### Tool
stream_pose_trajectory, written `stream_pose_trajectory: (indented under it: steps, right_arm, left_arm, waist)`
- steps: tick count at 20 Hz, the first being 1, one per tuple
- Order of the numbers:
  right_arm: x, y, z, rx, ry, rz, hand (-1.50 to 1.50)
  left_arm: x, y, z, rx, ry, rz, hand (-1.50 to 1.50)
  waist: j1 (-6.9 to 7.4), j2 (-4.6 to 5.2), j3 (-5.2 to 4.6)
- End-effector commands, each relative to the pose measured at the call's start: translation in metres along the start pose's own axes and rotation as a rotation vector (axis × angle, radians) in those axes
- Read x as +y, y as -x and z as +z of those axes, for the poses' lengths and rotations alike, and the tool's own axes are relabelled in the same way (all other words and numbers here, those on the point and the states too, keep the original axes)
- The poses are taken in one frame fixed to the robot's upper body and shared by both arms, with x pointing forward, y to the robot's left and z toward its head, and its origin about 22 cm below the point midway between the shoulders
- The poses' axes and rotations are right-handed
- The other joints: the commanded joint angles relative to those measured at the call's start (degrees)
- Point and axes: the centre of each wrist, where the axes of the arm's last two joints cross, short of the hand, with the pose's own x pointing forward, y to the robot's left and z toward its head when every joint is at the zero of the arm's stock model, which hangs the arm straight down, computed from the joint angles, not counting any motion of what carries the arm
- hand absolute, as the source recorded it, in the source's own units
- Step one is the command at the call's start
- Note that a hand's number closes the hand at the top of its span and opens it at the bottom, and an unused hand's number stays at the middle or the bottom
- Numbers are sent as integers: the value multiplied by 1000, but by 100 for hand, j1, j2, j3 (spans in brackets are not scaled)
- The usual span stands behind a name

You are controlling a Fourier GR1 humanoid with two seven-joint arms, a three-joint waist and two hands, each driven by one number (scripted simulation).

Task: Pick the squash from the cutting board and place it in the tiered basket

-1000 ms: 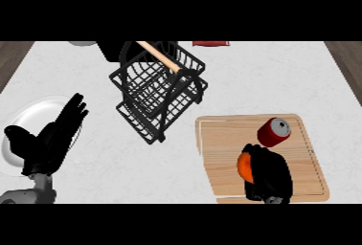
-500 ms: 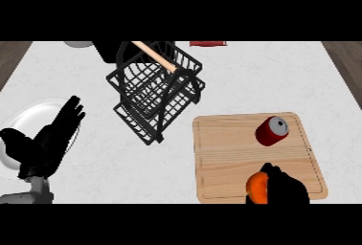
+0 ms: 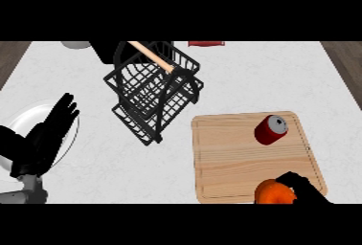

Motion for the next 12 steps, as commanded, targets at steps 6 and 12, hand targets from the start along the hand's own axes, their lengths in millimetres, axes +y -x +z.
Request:
stream_pose_trajectory:
  steps: [6, 12]
  right_arm:
    - [-85, -36, 33, -153, 260, -342, 150]
    - [-111, -85, 45, -217, 216, -355, 150]
  left_arm:
    - [-7, 4, 1, 2, 26, -3, 0]
    - [-17, -6, 0, -18, 36, -8, 0]
  waist:
    - [109, 27, -4]
    - [189, 45, -7]
